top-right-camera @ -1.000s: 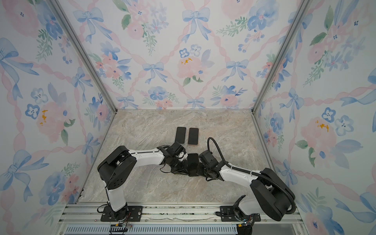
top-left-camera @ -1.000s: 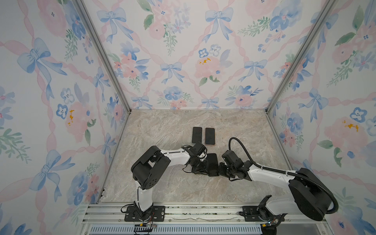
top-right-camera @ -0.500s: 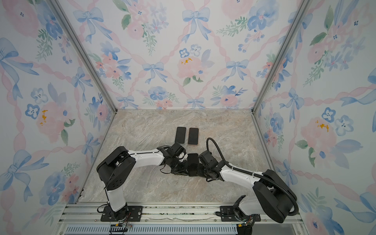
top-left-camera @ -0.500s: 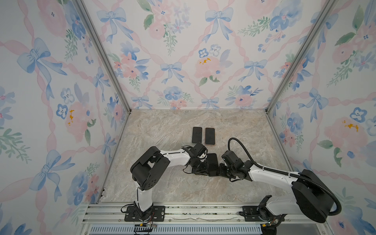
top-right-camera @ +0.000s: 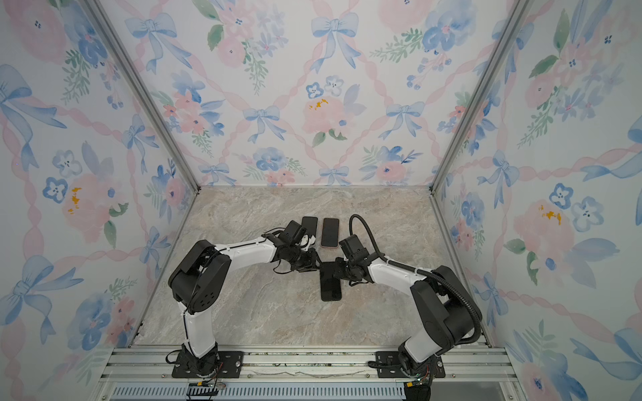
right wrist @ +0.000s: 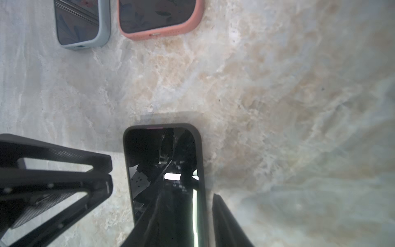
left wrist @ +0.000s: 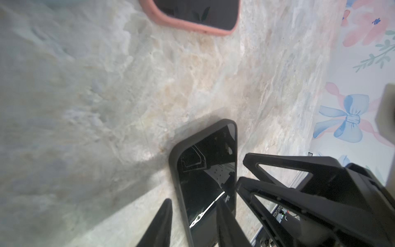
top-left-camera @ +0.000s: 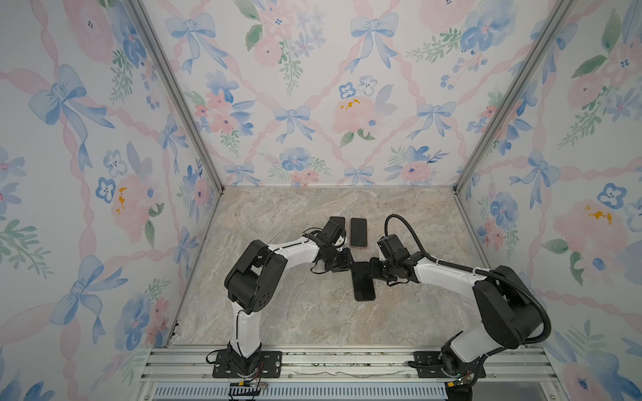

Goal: Put the phone into the phone case
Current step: 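Lower the cased phone flat onto the table with both grippers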

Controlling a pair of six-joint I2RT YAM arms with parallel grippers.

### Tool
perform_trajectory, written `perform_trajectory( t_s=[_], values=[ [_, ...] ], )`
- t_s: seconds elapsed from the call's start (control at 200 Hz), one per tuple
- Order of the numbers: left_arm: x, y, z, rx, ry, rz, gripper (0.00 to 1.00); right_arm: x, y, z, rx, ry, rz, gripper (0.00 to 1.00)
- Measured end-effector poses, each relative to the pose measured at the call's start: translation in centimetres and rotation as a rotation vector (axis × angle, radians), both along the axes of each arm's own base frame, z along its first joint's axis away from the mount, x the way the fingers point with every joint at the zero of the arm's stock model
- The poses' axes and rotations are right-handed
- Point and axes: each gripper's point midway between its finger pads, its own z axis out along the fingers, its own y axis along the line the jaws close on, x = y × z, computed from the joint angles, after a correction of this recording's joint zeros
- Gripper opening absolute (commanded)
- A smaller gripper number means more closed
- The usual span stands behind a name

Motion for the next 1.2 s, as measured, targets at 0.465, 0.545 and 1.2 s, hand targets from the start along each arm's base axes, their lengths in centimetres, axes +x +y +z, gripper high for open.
perform_trajectory(
  t_s=[0.465,0.545,1.2],
  values=[
    [-0.2,-0.4,-1.5,0.025,0.038,-0.018,0.15,1.0,0.7,-1.1,0.006,0.020,0.023,0.25],
    [-0.2,-0.3,-1.6,0.035,0.040,-0.015,0.12,1.0,0.7,-1.1,0.004,0.019,0.021,0.23],
    [-1.5,0.1,-0.1,0.051,-0.023,-0.026,0.38,-0.8,0.9,1.7,-0.091,-0.024,0.051,0.74]
  ],
)
